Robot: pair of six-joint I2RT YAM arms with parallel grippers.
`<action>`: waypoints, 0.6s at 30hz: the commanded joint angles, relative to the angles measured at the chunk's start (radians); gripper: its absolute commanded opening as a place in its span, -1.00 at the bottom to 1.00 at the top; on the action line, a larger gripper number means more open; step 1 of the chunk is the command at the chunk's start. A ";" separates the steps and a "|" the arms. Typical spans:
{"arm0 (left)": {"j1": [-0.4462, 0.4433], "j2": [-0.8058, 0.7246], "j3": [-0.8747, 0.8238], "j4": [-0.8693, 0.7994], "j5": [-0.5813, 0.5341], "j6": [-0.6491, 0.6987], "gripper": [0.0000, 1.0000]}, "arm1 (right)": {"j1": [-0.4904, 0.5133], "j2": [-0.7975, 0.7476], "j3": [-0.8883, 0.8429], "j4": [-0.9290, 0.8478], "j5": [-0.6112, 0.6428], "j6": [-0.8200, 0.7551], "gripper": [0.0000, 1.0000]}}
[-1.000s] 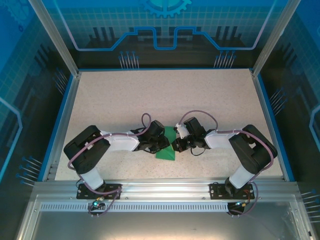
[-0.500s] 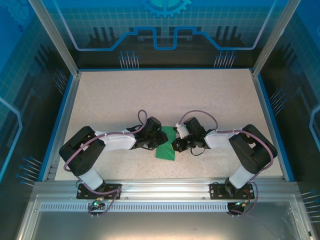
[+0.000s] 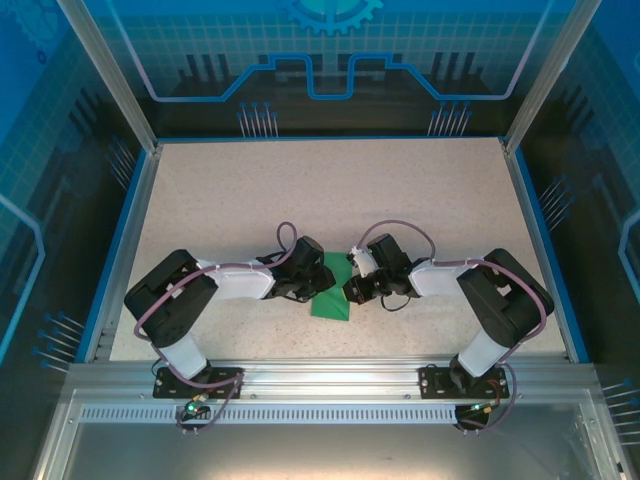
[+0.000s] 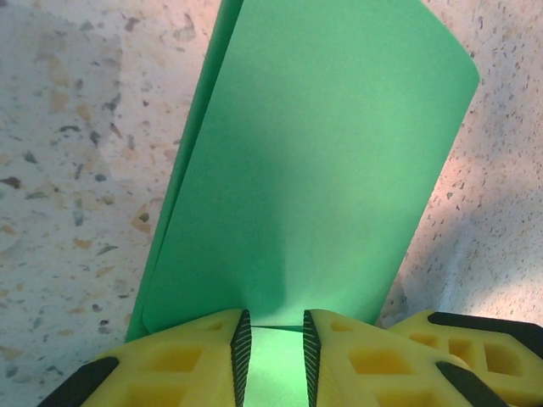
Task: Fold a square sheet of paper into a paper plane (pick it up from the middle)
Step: Fold the triangle a second time at the center of the table.
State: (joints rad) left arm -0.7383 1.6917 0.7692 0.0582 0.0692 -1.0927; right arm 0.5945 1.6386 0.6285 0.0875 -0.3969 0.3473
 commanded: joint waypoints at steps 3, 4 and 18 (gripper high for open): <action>0.004 -0.088 0.004 -0.034 0.015 0.046 -0.37 | -0.015 0.036 -0.006 -0.060 0.041 -0.002 -0.81; 0.003 -0.101 0.006 -0.033 0.019 0.047 -0.36 | -0.015 0.036 -0.006 -0.060 0.042 -0.001 -0.81; -0.009 -0.050 -0.004 -0.001 0.087 -0.003 -0.38 | -0.012 0.044 0.001 -0.055 0.042 0.004 -0.81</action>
State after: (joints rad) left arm -0.7414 1.6093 0.7692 0.0597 0.1337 -1.0756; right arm 0.5945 1.6417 0.6304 0.0875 -0.3981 0.3473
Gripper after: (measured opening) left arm 0.309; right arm 0.097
